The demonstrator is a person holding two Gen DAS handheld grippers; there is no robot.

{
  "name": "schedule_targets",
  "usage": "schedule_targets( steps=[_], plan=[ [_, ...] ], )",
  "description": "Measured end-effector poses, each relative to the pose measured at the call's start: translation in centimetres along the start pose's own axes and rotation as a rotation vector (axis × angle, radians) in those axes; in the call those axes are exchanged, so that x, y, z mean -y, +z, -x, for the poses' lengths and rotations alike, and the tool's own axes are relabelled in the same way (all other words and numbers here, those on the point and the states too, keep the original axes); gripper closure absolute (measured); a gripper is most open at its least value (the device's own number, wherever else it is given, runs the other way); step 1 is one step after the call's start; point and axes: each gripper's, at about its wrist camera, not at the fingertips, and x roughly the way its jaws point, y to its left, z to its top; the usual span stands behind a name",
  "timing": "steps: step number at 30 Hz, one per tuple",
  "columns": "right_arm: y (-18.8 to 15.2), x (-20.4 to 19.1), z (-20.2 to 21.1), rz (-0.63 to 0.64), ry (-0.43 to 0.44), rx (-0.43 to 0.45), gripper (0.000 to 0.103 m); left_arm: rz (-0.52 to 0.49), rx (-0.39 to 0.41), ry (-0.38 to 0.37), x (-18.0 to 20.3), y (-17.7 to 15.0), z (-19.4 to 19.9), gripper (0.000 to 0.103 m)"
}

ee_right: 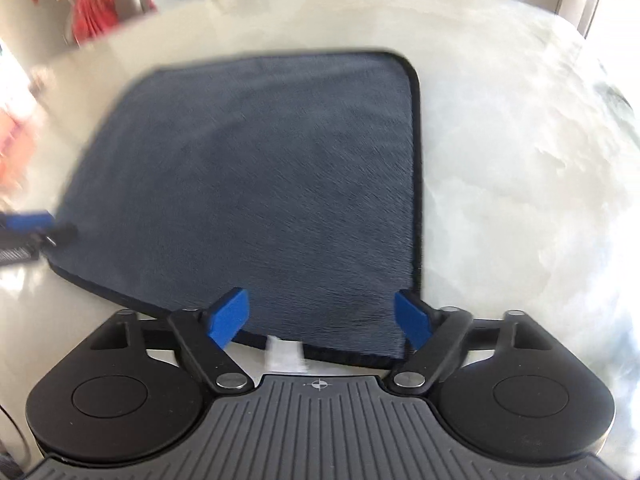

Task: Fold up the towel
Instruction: 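Press both open grippers along the towel edge to smooth it flat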

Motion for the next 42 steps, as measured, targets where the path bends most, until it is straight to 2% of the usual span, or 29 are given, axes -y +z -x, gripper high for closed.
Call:
schedule_targets(
  steps=[3, 5, 7, 9, 11, 19, 25, 31, 37, 40, 42],
  plan=[
    [-1.0, 1.0, 0.9, -0.072, 0.023, 0.053, 0.014, 0.012, -0.012, 0.0, 0.0, -0.4, -0.3, 0.042],
    [-1.6, 2.1, 1.4, -0.121, 0.053, 0.088, 0.02, 0.02, -0.01, -0.002, -0.1, -0.5, -0.3, 0.041],
    [-2.2, 3.4, 1.5, -0.182, 0.11, 0.105, 0.047, 0.031, -0.01, -0.002, -0.2, -0.6, -0.3, 0.04],
    [-2.7, 5.1, 1.1, -0.276, 0.131, 0.101, 0.047, 0.039, -0.005, 0.002, -0.2, -0.8, -0.2, 0.04],
    [-3.3, 6.2, 1.0, -0.318, 0.129, 0.105, 0.047, 0.042, 0.009, 0.003, -0.4, -1.0, 0.0, 0.04],
    [-3.8, 9.0, 0.6, -0.372, 0.042, 0.14, 0.048, 0.036, 0.005, -0.012, -0.4, -1.8, 0.1, 0.04],
    [-3.7, 8.2, -0.1, -0.305, 0.047, 0.145, 0.064, 0.031, 0.001, -0.013, -0.2, -1.8, -0.2, 0.039],
    [-3.5, 7.6, -0.1, -0.24, 0.022, 0.143, 0.064, 0.034, 0.001, -0.017, -0.1, -1.9, -0.2, 0.037],
    [-3.7, 4.7, -0.3, -0.07, -0.073, 0.128, 0.065, 0.031, -0.001, -0.017, -0.2, -1.8, -0.3, 0.034],
    [-4.0, 4.7, 0.1, -0.105, -0.063, 0.12, 0.067, 0.029, -0.004, -0.022, -0.3, -1.7, -0.3, 0.034],
    [-4.8, 5.1, 1.2, -0.143, -0.056, 0.156, 0.067, 0.027, -0.004, -0.025, -0.3, -1.7, -0.3, 0.033]
  ],
)
